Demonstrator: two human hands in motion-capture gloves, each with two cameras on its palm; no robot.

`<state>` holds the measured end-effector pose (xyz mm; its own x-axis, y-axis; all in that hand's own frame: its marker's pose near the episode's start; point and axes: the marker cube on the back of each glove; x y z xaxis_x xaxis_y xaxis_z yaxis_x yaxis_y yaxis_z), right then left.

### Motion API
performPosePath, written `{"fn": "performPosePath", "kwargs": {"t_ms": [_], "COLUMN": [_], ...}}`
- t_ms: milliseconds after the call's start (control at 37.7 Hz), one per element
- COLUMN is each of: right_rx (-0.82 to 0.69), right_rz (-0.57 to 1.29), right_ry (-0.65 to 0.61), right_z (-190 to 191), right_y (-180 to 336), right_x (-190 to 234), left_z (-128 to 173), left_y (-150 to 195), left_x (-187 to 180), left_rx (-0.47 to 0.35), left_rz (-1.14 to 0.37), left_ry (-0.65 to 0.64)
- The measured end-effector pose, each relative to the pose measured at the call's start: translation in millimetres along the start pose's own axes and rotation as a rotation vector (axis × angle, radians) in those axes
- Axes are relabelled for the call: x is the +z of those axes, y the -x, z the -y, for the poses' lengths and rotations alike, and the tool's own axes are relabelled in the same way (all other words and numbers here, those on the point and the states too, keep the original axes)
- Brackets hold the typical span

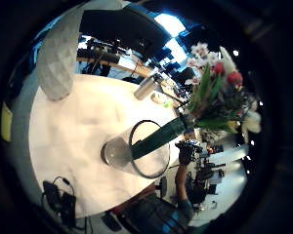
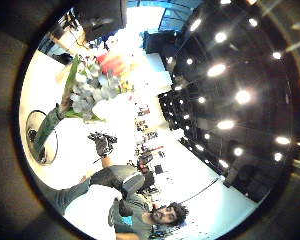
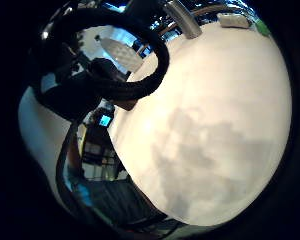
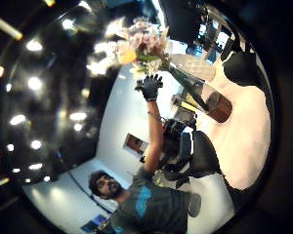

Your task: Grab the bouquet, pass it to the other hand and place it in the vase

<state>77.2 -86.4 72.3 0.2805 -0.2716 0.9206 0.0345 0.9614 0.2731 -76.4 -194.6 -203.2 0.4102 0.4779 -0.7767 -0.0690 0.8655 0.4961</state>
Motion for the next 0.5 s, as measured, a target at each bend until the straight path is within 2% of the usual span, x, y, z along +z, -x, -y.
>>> {"fn": "performPosePath", "kwargs": {"t_ms": [53,80,239,345,451,478,504], "right_rx": [0.027,0.037,-0.004,-0.09,-0.131,-0.136,-0.135], "right_rz": [-0.002,-0.003,-0.018,-0.023,-0.024,-0.032,-0.034], "right_ry": [-0.007,-0.009,-0.003,0.003,0.004,0.004,0.006], "right_z": [-1,-2,1,6,8,7,7], "right_y": [3,4,4,2,3,4,6], "right_x": [1,1,3,4,5,5,6], "left_z": [-7,-9,-15,-13,-11,-12,-15], "left_y": [-8,-10,-11,-2,-3,-4,-6], "left_x": [-2,-3,-15,-22,-29,-30,-31], "left_rx": [-0.095,-0.111,-0.118,-0.072,0.059,0.071,0.043], "left_rz": [-0.018,-0.02,-0.038,-0.046,0.009,0.02,0.016], "left_ry": [-0.014,-0.021,-0.064,-0.075,-0.082,-0.086,-0.091]}}
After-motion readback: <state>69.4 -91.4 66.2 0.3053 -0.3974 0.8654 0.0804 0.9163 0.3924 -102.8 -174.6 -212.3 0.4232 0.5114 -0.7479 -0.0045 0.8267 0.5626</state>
